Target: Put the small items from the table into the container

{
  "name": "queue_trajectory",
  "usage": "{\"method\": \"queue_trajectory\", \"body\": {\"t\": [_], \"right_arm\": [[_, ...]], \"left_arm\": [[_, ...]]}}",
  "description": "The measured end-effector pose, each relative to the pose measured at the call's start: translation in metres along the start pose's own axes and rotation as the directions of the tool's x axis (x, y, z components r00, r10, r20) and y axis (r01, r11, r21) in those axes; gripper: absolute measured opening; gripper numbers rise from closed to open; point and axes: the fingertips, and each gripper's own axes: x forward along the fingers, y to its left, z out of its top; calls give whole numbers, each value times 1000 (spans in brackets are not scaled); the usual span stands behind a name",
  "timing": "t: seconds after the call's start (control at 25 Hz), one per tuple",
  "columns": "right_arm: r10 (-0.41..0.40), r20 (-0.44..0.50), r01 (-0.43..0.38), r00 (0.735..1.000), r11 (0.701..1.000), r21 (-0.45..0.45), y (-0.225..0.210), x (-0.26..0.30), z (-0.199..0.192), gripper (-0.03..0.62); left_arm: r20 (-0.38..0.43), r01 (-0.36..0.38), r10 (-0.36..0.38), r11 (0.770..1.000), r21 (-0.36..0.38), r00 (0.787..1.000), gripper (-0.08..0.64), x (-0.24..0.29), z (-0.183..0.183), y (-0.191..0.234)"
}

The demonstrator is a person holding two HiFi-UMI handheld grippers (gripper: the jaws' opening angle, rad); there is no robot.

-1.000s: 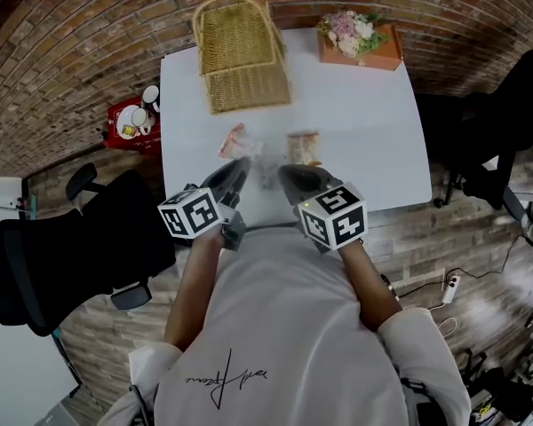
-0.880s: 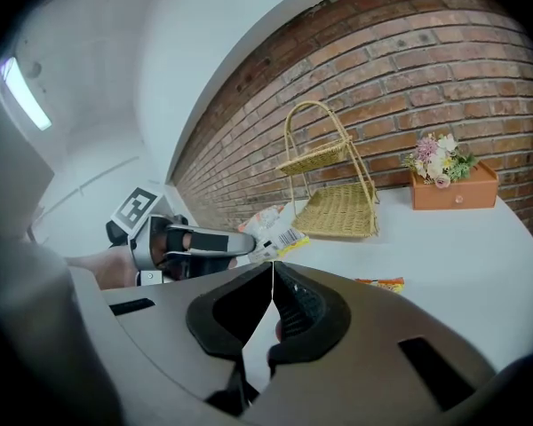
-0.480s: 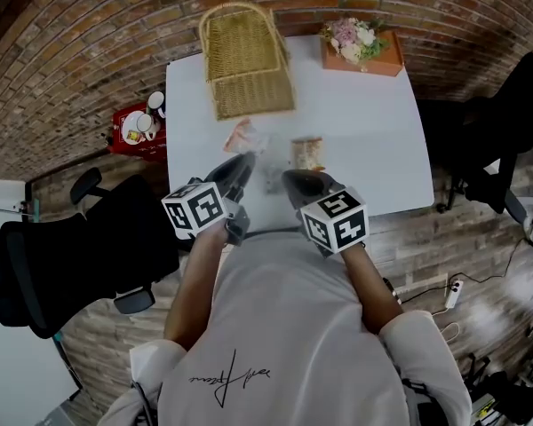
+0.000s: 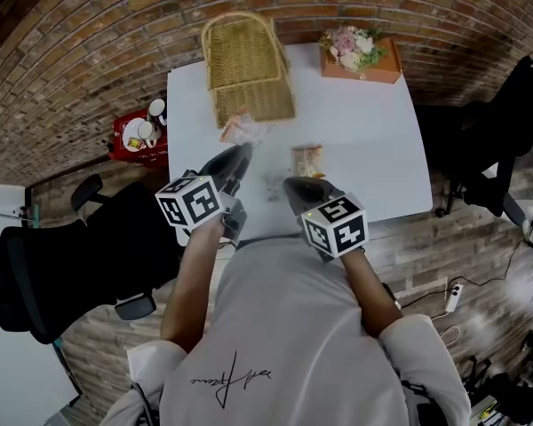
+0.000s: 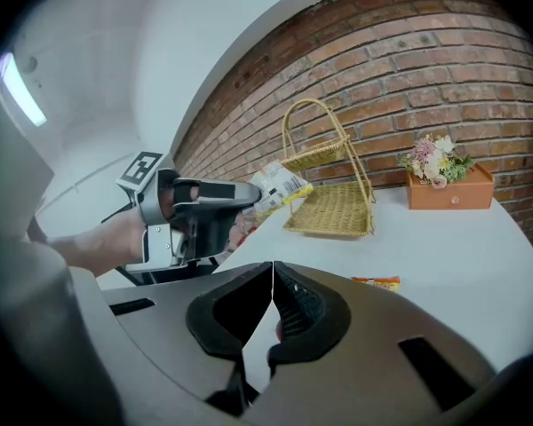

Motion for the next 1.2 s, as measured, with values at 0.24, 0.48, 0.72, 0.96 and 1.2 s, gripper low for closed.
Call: {"method": "queue_trajectory", "body": {"t": [0.24,0.48,0.72,0.96,1.2], "right_arm": [[4,-6,-4,1000,1000,2,2,3,-1,21],[7,-18,-7,1000,1000,7,2,7,-4,21],[12,-22,-12,1000,1000,11,2,13,-2,21],[18,-25,-17,1000,1000,23,2,18,-1,21],[18,-22,-18,1000,999,34,0,22,2,21]], "left_arm": [[-1,4,-4,998,64,1000,25,8,21,-1],[23,14,-16,994,105,1000,25,12,47,-5],[33,13,-18,992,127,999,25,14,64,-5],[41,9,-16,989,150,999,25,17,82,-5],[54,5,-15,984,179,998,25,23,103,-3]]}}
